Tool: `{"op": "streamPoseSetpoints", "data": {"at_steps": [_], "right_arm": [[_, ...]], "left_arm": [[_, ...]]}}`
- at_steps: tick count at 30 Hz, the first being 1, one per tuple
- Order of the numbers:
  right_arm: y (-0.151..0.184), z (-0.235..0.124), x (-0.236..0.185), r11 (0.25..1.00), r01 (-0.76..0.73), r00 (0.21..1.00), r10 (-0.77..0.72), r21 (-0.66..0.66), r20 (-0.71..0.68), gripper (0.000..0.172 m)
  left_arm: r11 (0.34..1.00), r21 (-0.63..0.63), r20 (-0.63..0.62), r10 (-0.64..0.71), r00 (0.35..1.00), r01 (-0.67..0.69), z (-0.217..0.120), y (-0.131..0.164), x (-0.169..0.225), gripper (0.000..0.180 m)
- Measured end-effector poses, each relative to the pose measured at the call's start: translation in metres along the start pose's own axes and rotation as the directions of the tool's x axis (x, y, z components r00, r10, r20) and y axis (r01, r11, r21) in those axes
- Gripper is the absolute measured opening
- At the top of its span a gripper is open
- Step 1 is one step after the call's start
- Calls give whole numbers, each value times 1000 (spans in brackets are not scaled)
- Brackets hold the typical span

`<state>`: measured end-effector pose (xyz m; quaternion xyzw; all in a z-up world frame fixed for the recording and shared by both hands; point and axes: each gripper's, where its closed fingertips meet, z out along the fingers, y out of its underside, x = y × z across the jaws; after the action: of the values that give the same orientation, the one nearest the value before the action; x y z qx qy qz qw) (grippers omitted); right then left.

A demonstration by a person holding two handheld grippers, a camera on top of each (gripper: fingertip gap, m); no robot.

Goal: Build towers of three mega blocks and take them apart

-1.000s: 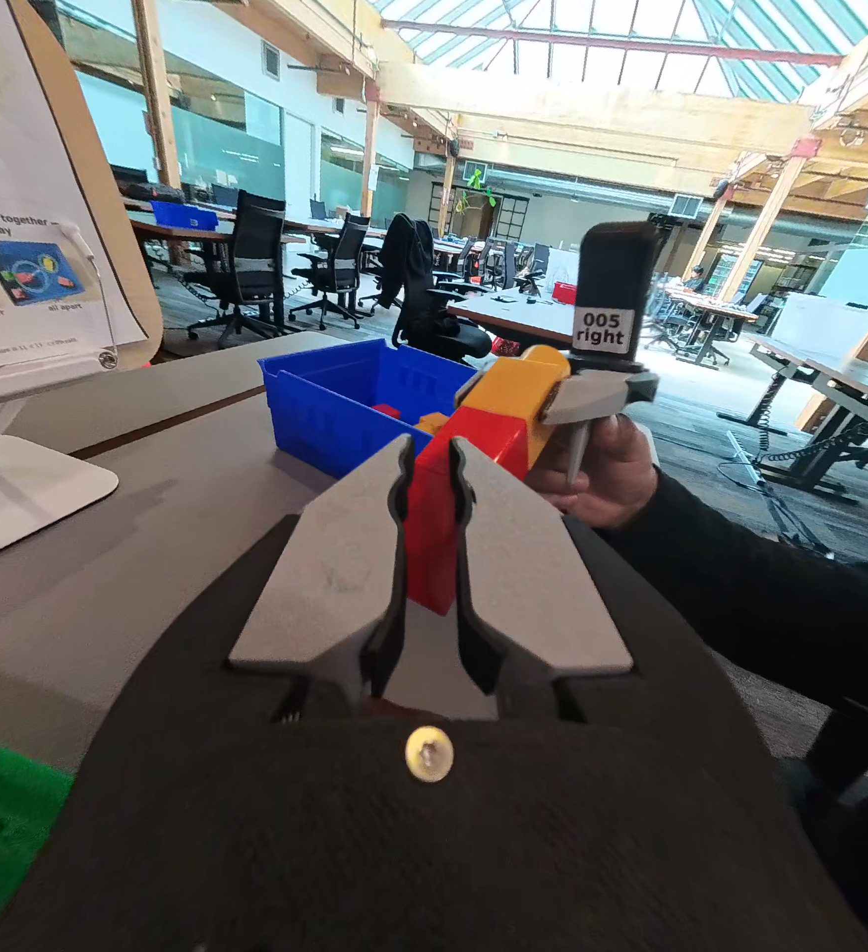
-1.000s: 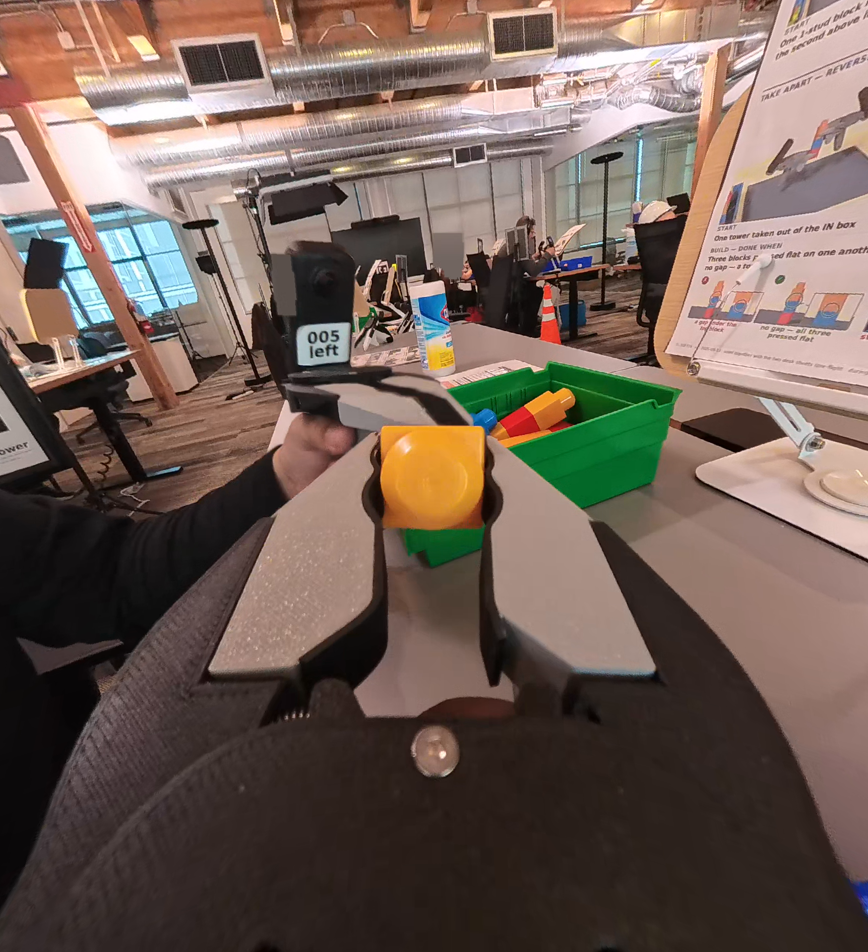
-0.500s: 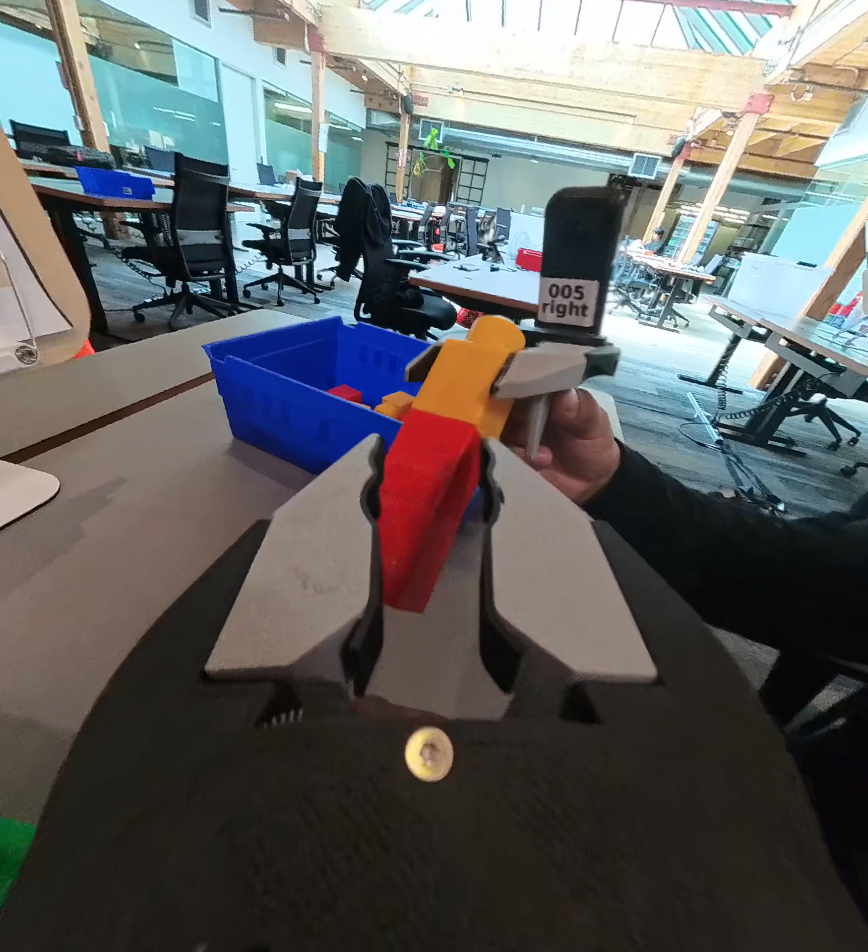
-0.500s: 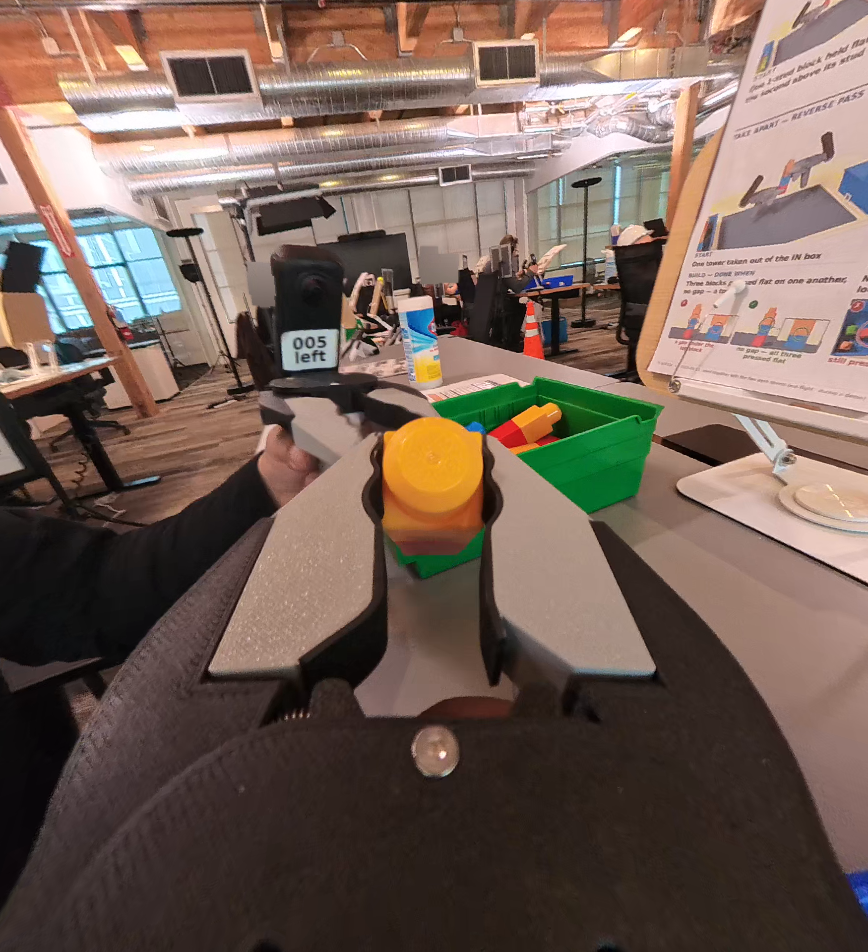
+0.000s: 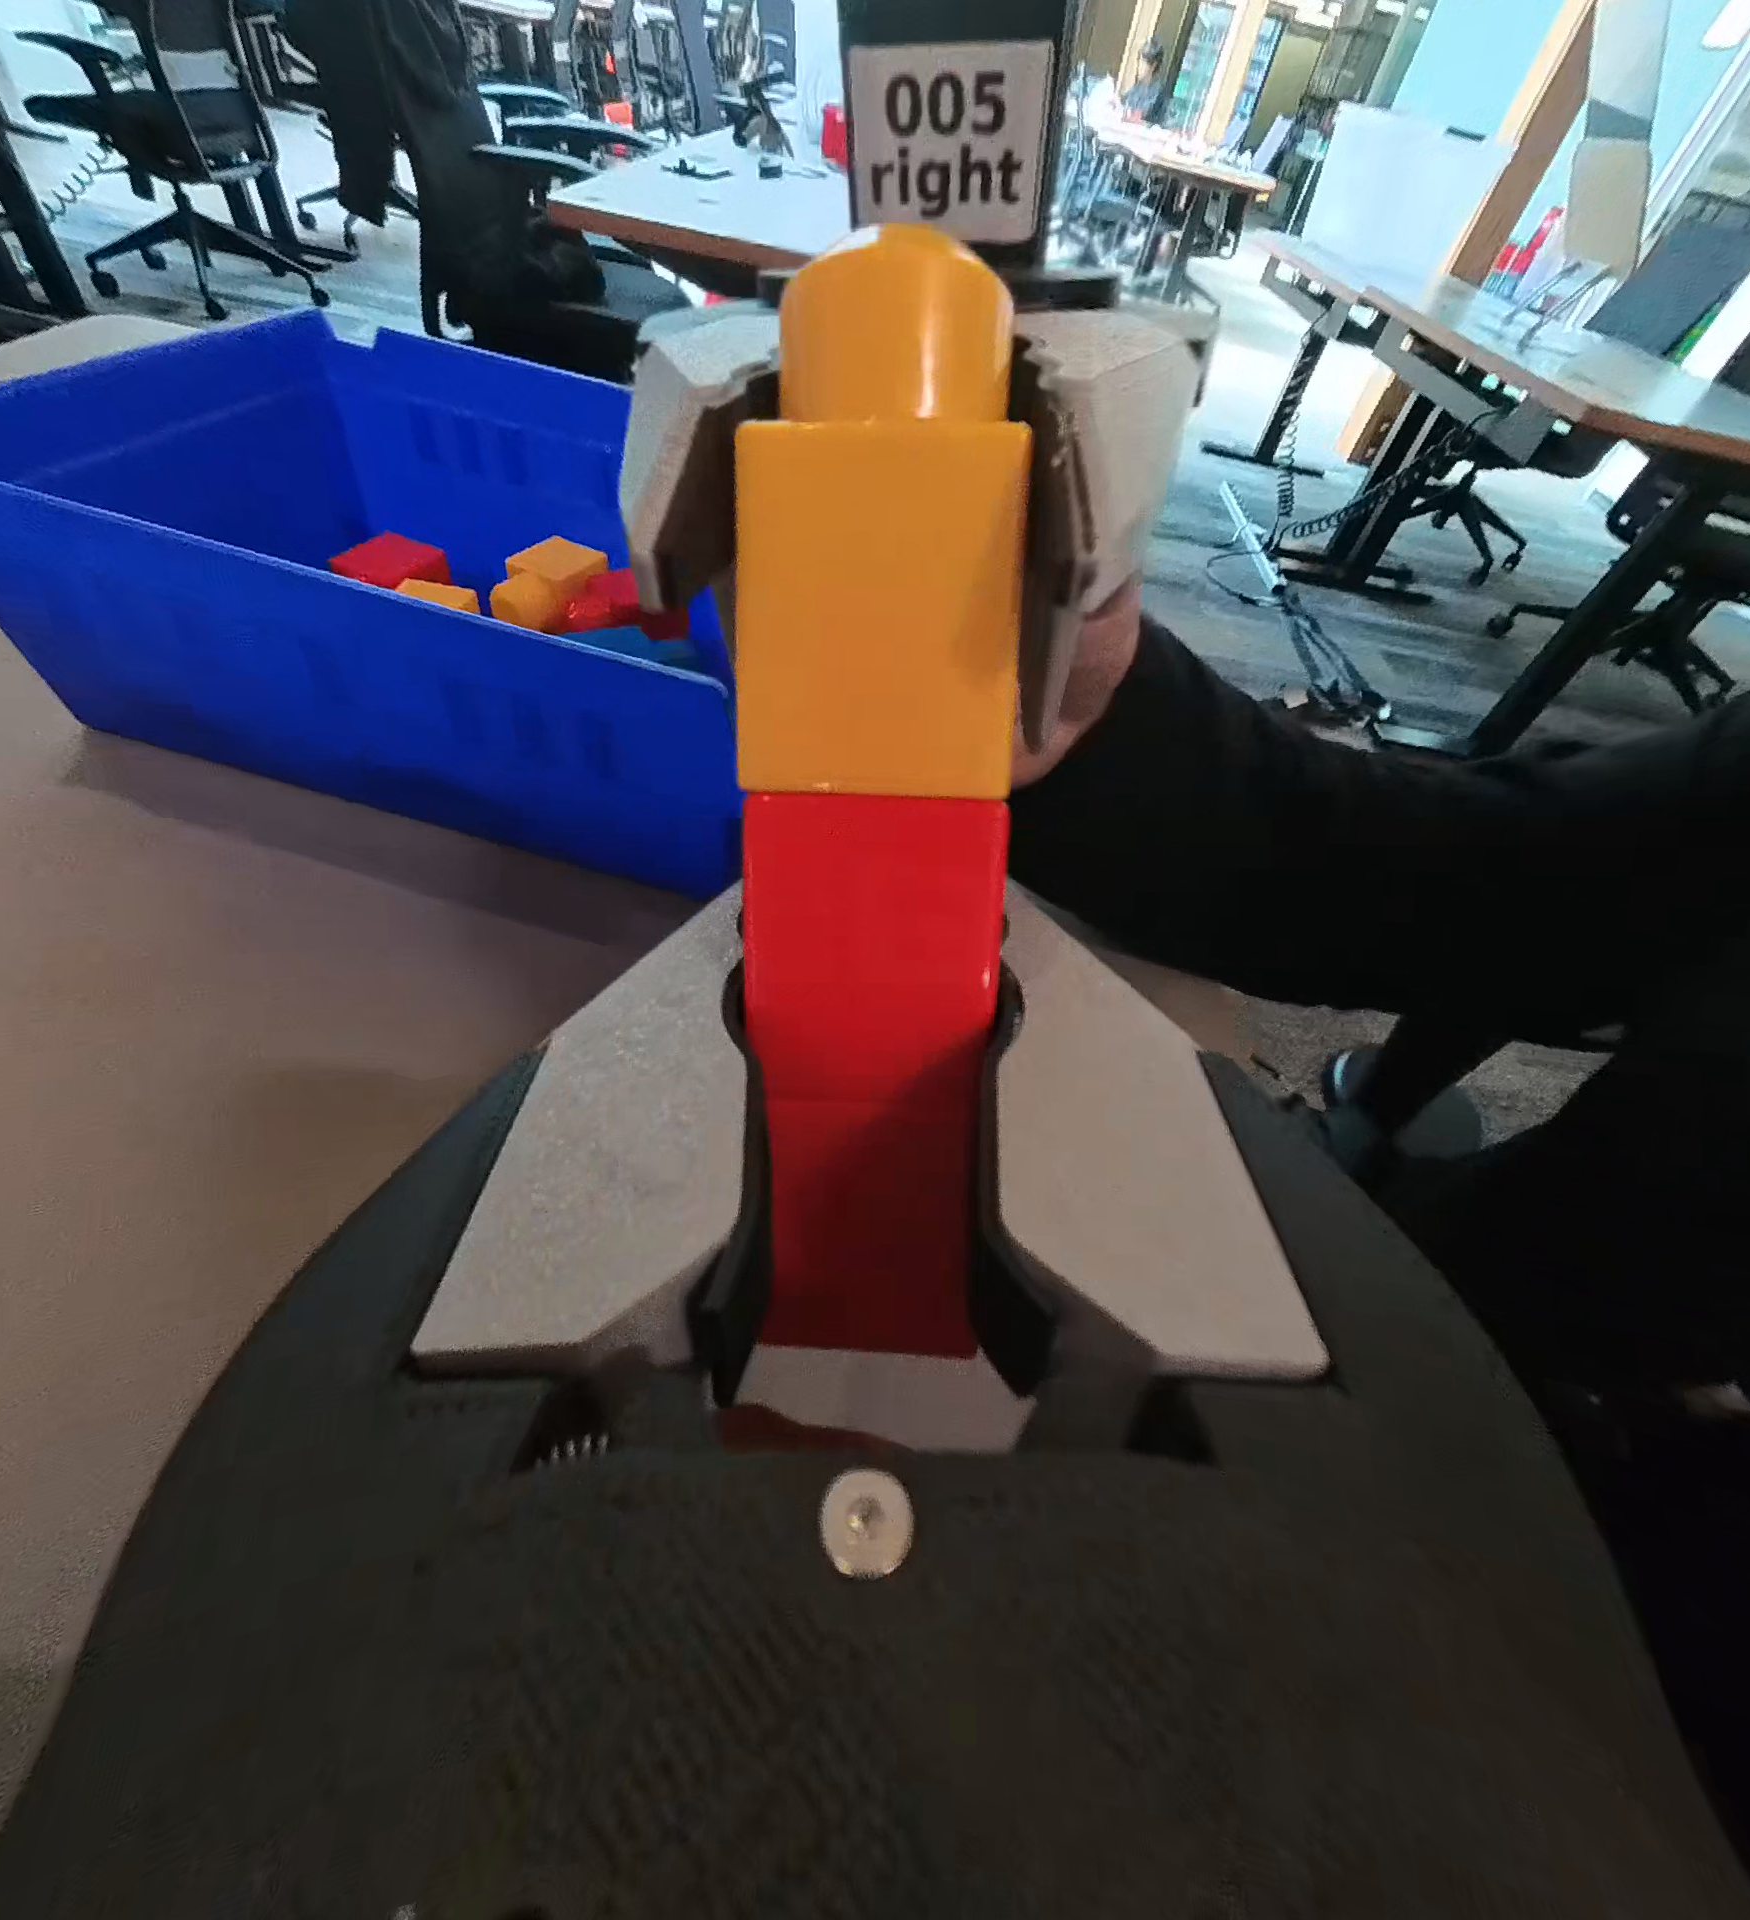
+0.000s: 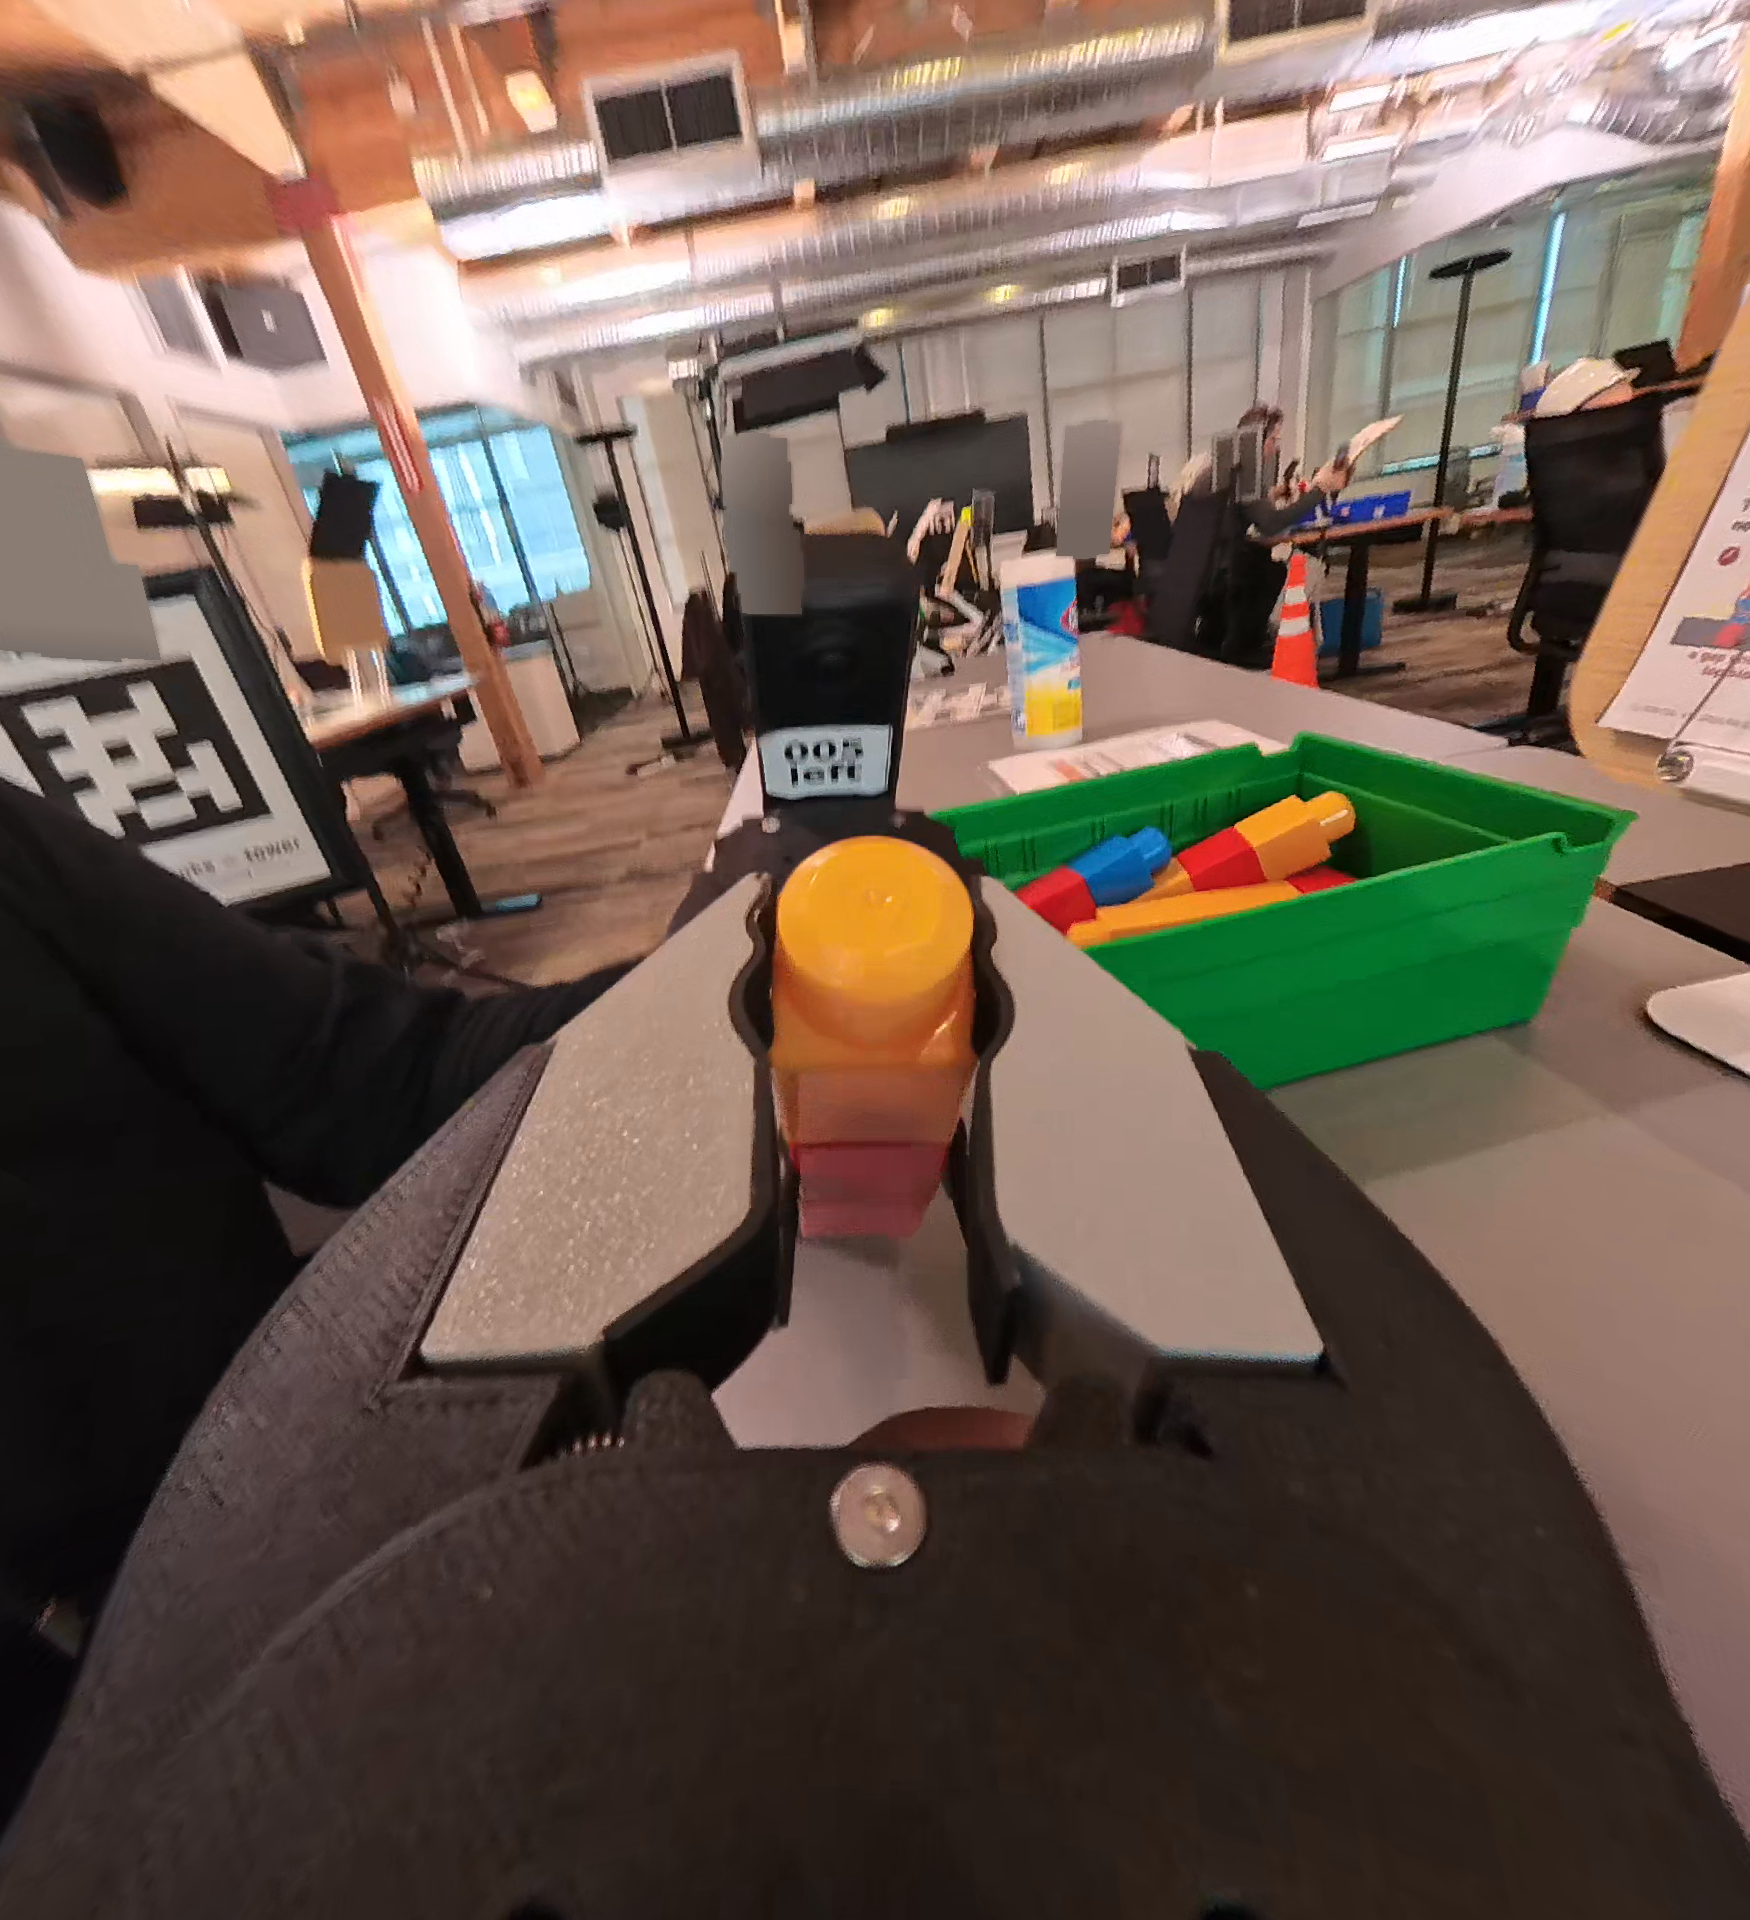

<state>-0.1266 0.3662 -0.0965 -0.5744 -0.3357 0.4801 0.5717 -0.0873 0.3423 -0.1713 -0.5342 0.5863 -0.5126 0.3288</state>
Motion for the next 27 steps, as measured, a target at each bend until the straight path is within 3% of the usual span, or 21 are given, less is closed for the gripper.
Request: {"op": "streamPoseSetpoints", "data": {"at_steps": [6,9,12,17,19,20,22,23,24,25,26,27], "right_arm": [[-12,-3,9,994,-52,998,55,94,-24,35],[2,3,13,995,-100,995,100,27,-26,53],[5,9,9,999,-45,999,46,16,-30,38],[8,8,12,999,-49,998,49,-12,-33,38],[8,6,26,1000,-21,990,18,-16,-142,37],[11,5,39,999,9,969,-19,-40,-244,37],[16,4,50,991,82,930,-113,-103,-349,38],[14,5,47,989,103,930,-132,-101,-343,37],[9,6,37,991,110,951,-128,-77,-283,37],[1,7,19,995,95,981,-97,-20,-166,37],[-15,1,2,994,63,997,-59,84,-52,38],[-36,-12,-11,977,13,998,-25,214,52,37]], "left_arm": [[996,78,-6,-51,999,51,8,-9,-2,37],[987,137,-35,-79,996,83,8,-18,0,37],[989,122,-29,-82,996,85,8,-15,-2,37],[992,106,-9,-72,997,72,11,-11,-4,37],[994,102,110,-48,993,37,11,-11,-20,37],[998,64,250,10,968,-27,11,-7,-36,37],[980,-62,478,195,857,-188,5,-1,-61,37],[979,-55,474,198,858,-196,5,-3,-60,36],[989,-1,386,137,912,-149,10,-5,-48,36],[996,70,216,46,975,-62,15,-9,-26,36],[988,141,2,-57,998,56,15,-18,1,36],[966,195,-195,-132,972,170,10,-30,23,36]]}}
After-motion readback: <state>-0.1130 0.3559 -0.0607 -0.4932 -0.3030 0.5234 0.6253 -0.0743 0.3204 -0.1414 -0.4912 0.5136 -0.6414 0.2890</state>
